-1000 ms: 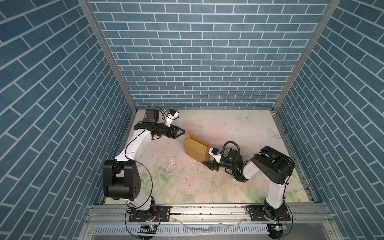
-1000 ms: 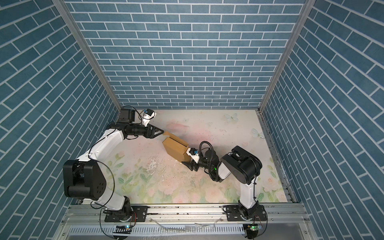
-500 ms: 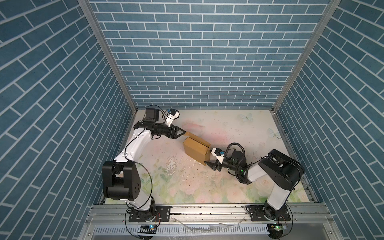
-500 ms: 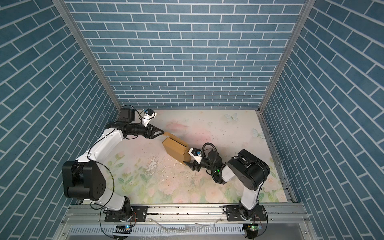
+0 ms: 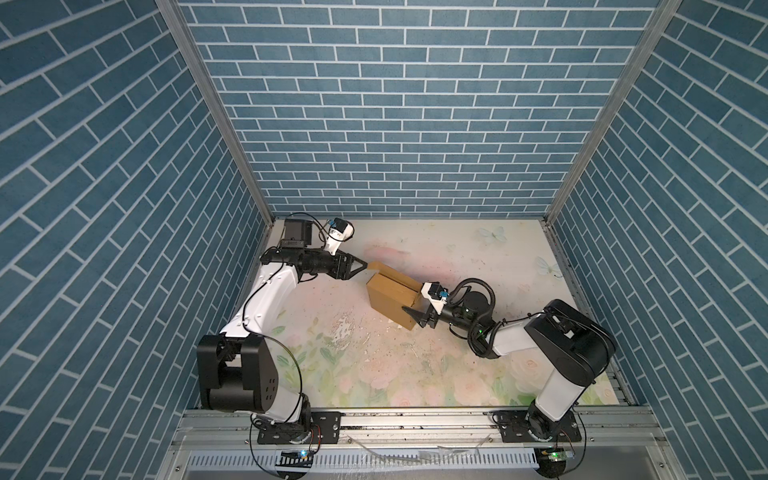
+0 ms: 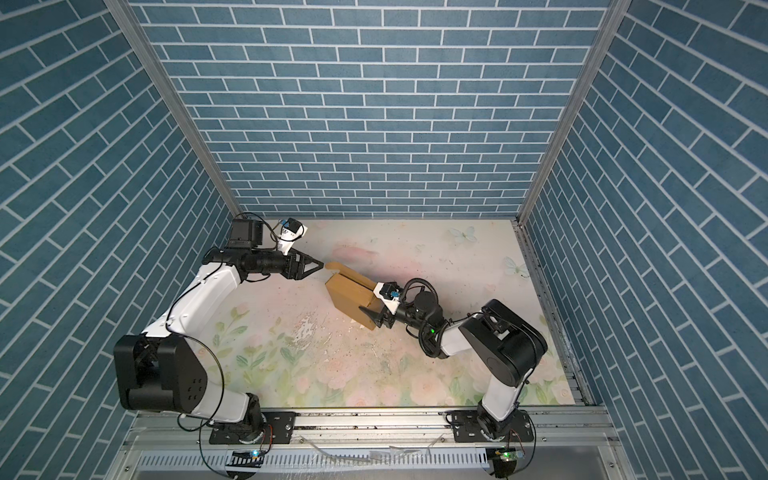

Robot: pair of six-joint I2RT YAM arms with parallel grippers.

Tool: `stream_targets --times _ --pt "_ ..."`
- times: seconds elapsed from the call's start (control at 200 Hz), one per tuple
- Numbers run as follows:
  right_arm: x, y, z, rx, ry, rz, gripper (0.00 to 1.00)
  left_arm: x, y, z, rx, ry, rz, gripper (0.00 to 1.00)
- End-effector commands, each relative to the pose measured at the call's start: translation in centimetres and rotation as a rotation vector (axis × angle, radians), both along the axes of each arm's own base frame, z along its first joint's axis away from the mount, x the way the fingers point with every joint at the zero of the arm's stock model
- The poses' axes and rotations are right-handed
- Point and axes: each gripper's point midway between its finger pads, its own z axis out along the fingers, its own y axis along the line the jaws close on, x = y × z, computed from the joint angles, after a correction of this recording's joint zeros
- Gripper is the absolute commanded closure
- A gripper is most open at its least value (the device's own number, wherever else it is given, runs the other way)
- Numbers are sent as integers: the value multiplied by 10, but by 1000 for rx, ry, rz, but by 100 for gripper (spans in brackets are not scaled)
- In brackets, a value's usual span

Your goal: Fold the paper box

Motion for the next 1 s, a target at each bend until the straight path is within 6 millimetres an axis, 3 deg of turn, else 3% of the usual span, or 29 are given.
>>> stream_targets --times 0.0,0.17,0.585,0.995 --pt "4 6 7 52 -19 8 21 -3 0 1 -17 1 -1 32" --pt "4 9 3 48 -9 27 33 -1 2 1 -15 7 8 32" --pt "4 11 -8 29 5 67 47 -1 3 -3 0 -18 -18 32" --pt "8 7 -1 49 23 82 46 6 -16 -16 119 -28 -118 33"
